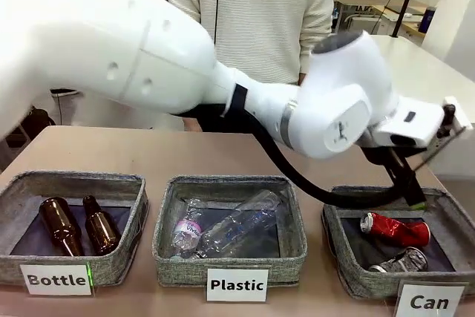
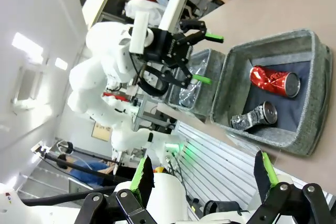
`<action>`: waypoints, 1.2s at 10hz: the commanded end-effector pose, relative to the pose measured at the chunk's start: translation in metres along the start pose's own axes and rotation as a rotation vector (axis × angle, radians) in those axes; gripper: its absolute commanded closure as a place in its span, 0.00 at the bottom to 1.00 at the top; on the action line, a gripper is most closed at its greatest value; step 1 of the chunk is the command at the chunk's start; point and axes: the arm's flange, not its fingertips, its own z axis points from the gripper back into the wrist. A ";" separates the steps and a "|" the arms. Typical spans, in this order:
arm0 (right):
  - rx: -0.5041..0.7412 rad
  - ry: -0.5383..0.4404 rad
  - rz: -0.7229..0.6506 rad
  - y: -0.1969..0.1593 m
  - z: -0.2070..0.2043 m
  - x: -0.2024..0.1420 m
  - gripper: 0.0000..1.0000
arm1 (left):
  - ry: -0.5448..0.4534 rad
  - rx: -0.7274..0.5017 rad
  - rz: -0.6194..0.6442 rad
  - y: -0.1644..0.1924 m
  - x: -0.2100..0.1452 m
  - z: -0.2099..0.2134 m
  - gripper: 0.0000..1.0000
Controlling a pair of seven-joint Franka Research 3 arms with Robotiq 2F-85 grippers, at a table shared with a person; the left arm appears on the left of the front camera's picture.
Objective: Sort the can waste into the basket.
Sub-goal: Pick up the can waste from the table and place it in the right Fabric basket.
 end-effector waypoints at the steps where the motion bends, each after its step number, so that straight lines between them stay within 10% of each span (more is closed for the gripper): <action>1: 0.029 0.023 0.004 0.002 -0.021 0.023 0.00 | 0.038 -0.023 0.128 0.005 -0.037 0.085 0.00; 8: 0.262 0.241 0.106 0.042 -0.237 0.138 0.00 | -0.250 0.208 0.973 -0.004 -0.284 0.391 0.00; 12: 0.366 0.301 -0.063 0.063 -0.346 0.148 0.00 | -0.705 0.054 1.281 -0.058 -0.450 0.456 0.00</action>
